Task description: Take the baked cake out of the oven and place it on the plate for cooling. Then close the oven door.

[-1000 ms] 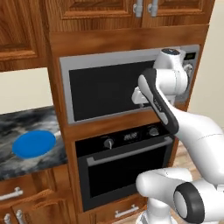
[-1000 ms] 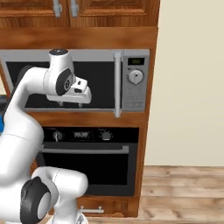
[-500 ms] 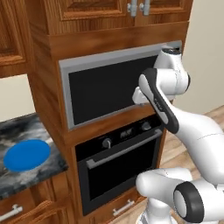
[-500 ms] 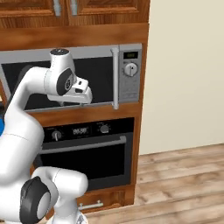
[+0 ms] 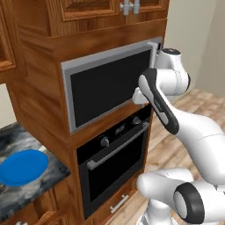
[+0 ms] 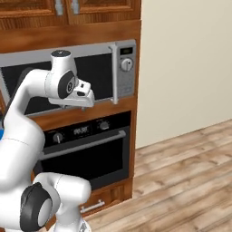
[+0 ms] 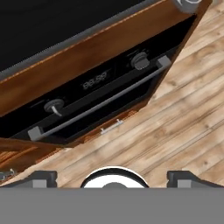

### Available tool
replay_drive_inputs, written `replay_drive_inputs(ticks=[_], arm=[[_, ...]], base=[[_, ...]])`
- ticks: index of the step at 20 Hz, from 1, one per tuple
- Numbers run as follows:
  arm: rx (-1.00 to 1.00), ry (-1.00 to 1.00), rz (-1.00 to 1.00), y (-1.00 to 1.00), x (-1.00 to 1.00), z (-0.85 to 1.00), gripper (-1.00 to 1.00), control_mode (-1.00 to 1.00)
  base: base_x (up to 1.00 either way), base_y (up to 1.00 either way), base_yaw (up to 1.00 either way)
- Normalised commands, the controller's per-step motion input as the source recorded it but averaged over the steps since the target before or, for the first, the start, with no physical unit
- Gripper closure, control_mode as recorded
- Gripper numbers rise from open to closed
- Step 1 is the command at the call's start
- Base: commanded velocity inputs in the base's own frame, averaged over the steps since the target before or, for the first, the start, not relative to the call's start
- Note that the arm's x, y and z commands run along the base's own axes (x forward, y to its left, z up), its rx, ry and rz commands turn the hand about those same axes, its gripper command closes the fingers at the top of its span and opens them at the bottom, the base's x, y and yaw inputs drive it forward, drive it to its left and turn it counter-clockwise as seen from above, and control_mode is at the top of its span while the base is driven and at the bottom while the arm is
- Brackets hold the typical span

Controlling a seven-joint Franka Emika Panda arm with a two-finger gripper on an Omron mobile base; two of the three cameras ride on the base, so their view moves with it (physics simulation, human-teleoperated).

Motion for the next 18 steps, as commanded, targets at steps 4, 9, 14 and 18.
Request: replay_drive_inputs(ticks=[4, 9, 14, 18], arm=[[0.00, 0.00, 0.00, 0.00, 0.00, 0.00, -1.00, 1.00], [0.00, 0.00, 0.00, 0.00, 0.00, 0.00, -1.00, 1.00], [0.00, 0.00, 0.00, 0.00, 0.00, 0.00, -1.00, 1.00], [0.00, 0.00, 0.00, 0.00, 0.00, 0.00, -1.00, 1.00]], base=[[-0.32, 0.52, -0.33], [-0.39, 0.52, -0.29], [-0.04, 0.54, -0.37], [0.01, 0.55, -0.38]])
